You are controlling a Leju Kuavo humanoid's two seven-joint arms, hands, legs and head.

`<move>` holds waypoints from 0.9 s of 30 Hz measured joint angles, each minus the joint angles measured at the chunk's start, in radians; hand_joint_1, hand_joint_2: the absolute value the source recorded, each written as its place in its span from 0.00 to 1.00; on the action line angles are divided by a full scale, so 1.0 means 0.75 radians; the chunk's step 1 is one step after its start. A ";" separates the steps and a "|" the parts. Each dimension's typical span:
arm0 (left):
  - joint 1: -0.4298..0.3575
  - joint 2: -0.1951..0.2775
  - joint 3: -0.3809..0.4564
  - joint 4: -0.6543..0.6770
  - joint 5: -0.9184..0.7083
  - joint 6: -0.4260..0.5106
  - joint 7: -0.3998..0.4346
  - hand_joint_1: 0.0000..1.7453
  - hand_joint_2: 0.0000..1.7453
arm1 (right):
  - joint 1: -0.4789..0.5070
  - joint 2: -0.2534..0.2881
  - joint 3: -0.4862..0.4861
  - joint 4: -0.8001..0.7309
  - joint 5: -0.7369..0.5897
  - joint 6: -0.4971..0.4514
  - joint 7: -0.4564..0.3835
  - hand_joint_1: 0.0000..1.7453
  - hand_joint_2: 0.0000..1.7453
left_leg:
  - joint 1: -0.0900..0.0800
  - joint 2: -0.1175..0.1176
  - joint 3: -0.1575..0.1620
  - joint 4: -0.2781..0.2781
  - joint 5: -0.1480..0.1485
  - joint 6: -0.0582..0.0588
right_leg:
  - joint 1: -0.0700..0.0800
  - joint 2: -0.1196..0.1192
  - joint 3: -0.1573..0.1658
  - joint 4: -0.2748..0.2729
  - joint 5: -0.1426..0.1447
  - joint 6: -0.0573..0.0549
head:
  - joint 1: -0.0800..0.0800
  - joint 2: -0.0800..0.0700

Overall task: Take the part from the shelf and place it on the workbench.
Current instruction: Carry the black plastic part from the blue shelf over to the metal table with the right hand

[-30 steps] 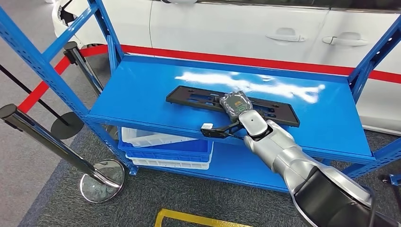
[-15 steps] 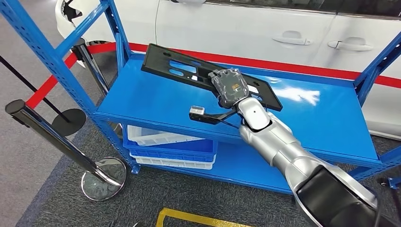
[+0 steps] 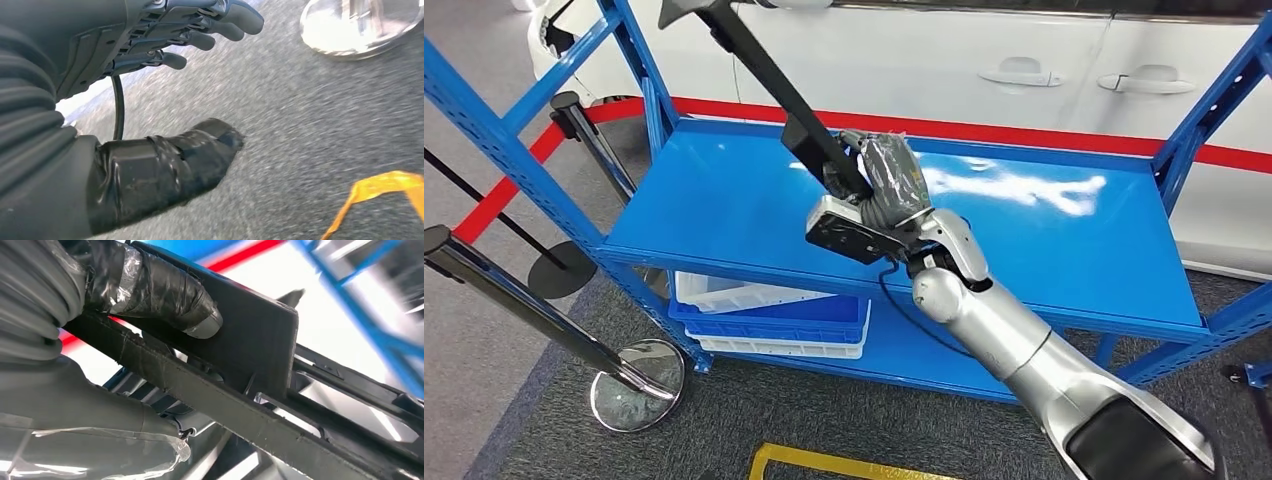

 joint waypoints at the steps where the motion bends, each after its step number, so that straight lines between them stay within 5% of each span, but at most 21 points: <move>1: 0.001 0.003 0.010 0.001 0.010 -0.009 0.000 0.00 1.00 | 0.036 -0.011 -0.010 -0.072 -0.068 0.015 -0.016 1.00 1.00 | -0.002 -0.001 0.045 -0.092 0.036 0.008 | 0.001 0.001 0.000 0.000 0.000 0.001 | 0.000 0.000; 3: 0.001 0.009 0.029 0.002 0.023 -0.027 -0.006 0.00 1.00 | 0.097 -0.033 -0.038 -0.212 -0.174 0.033 -0.046 1.00 1.00 | -0.011 -0.002 0.109 -0.220 0.076 0.020 | 0.004 0.002 -0.005 -0.001 0.004 0.007 | 0.000 0.000; 7: 0.003 0.013 0.057 0.003 0.038 -0.057 -0.021 0.00 1.00 | 0.228 -0.061 -0.090 -0.451 -0.327 0.047 -0.100 1.00 1.00 | -0.013 0.000 0.124 -0.267 0.100 0.041 | 0.003 0.002 -0.009 -0.002 0.002 0.034 | 0.002 0.000; 9: 0.002 0.013 0.065 0.003 0.028 -0.073 -0.031 0.00 1.00 | 0.288 -0.070 -0.111 -0.556 -0.387 0.051 -0.130 1.00 1.00 | -0.008 0.005 0.121 -0.292 0.124 0.058 | 0.004 0.001 -0.034 0.074 -0.076 0.043 | 0.006 0.000; 11: 0.000 0.014 0.069 0.003 0.009 -0.086 -0.040 0.00 1.00 | 0.342 -0.077 -0.126 -0.646 -0.434 0.058 -0.157 1.00 1.00 | -0.011 0.008 0.104 -0.293 0.140 0.066 | 0.001 0.000 -0.080 0.232 -0.189 0.050 | 0.009 0.000; 13: 0.000 0.014 0.070 0.003 -0.007 -0.093 -0.044 0.00 1.00 | 0.392 -0.082 -0.132 -0.718 -0.465 0.066 -0.175 1.00 1.00 | -0.011 0.009 0.079 -0.287 0.154 0.066 | -0.003 -0.001 -0.091 0.327 -0.235 0.056 | 0.010 0.000; 14: 0.000 0.013 0.070 0.003 -0.013 -0.095 -0.045 0.00 1.00 | 0.413 -0.084 -0.134 -0.751 -0.473 0.069 -0.181 1.00 1.00 | -0.010 0.009 0.064 -0.283 0.162 0.064 | -0.006 -0.001 -0.063 0.307 -0.222 0.060 | 0.010 0.000; 18: 0.000 0.009 0.070 0.003 -0.018 -0.095 -0.045 0.00 1.00 | 0.449 -0.089 -0.142 -0.855 -0.485 0.071 -0.188 1.00 1.00 | -0.007 0.007 0.008 -0.252 0.194 0.038 | -0.010 0.001 0.131 0.018 -0.137 0.059 | 0.010 0.000; 21: -0.001 0.009 0.070 0.003 -0.018 -0.095 -0.045 0.00 1.00 | 0.465 -0.092 -0.148 -0.907 -0.489 0.070 -0.188 1.00 1.00 | -0.006 0.003 -0.003 -0.249 0.220 0.012 | -0.003 0.005 0.126 0.001 -0.113 0.033 | 0.011 0.000; 23: -0.001 0.009 0.070 0.003 -0.018 -0.097 -0.043 0.00 1.00 | 0.470 -0.092 -0.148 -0.933 -0.494 0.070 -0.189 1.00 1.00 | 0.000 0.003 -0.024 -0.224 0.182 -0.004 | -0.004 0.000 0.103 -0.003 -0.086 0.010 | 0.010 0.000; 27: -0.003 0.008 0.070 0.004 -0.023 -0.113 -0.023 0.00 1.00 | 0.495 -0.092 -0.150 -0.979 -0.513 0.071 -0.198 1.00 1.00 | 0.005 0.004 -0.100 0.061 -0.059 -0.023 | 0.000 -0.005 0.024 -0.005 -0.021 -0.012 | 0.006 0.000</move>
